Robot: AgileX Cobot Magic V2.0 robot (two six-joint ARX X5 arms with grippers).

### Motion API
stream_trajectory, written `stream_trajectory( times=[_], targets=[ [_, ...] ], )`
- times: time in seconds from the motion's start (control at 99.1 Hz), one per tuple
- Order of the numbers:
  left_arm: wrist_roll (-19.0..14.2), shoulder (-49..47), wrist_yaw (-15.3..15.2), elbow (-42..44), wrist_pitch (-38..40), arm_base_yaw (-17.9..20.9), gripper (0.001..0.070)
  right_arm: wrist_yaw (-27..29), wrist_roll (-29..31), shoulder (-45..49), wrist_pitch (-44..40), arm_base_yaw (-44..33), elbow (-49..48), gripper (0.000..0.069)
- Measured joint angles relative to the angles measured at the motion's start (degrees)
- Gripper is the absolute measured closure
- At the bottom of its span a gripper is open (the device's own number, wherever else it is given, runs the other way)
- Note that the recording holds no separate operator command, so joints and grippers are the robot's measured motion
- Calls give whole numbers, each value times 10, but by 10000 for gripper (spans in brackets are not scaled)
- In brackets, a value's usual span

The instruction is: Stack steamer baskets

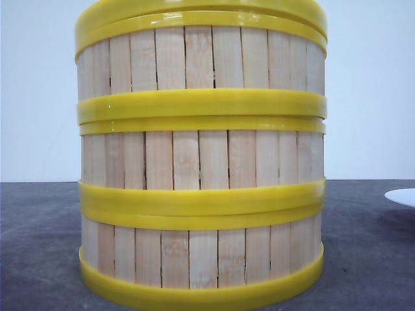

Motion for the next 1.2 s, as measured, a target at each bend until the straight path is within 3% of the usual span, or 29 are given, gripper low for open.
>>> stream_trajectory(
  times=[0.504, 1.201],
  targets=[
    [0, 0, 0, 0, 0, 0, 678, 3, 20, -96, 31, -12, -166, 686],
    [0, 0, 0, 0, 0, 0, 678, -12, 41, -141, 39, -12, -230, 686]
  ],
)
